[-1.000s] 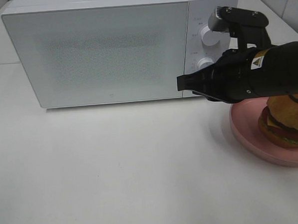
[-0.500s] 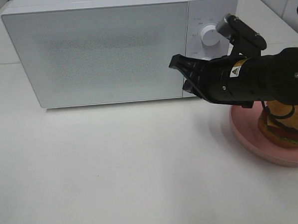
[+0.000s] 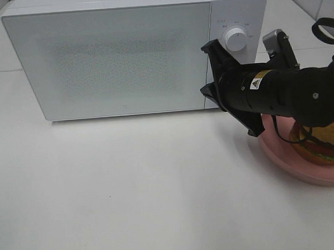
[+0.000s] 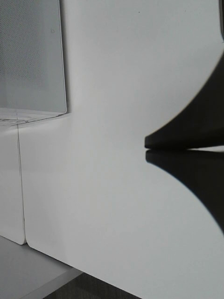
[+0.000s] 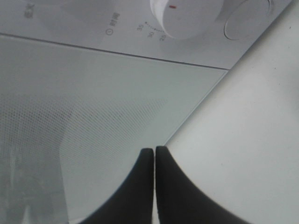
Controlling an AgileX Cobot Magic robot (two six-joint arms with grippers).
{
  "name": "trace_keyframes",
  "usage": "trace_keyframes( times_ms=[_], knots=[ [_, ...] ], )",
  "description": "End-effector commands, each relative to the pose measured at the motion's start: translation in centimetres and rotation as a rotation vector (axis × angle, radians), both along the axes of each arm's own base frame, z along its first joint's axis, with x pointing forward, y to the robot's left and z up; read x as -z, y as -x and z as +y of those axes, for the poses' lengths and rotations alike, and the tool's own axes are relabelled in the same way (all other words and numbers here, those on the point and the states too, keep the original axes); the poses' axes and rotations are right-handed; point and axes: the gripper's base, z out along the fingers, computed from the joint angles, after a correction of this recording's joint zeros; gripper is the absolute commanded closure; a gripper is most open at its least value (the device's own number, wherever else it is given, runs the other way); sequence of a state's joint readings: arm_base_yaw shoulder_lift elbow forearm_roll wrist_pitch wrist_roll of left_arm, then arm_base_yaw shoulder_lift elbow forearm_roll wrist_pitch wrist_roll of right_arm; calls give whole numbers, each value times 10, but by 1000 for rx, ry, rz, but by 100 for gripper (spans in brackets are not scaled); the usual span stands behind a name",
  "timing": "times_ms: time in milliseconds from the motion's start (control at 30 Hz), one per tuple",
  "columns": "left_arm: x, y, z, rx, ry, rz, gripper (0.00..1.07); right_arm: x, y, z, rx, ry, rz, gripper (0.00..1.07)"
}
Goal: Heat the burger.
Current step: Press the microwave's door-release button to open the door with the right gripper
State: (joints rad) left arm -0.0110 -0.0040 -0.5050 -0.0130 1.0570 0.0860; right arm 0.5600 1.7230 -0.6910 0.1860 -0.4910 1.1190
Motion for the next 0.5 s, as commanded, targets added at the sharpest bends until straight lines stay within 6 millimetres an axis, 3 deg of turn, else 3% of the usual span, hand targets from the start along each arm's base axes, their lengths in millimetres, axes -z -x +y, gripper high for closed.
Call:
trace_keyframes(
  times_ms=[33,500],
  knots=[
    [-1,2,0,4,5,-33,106,4,-5,3,64,-98,8,107],
    [-1,2,0,4,5,-33,106,34,-15,0,164,-114,5,107]
  ],
)
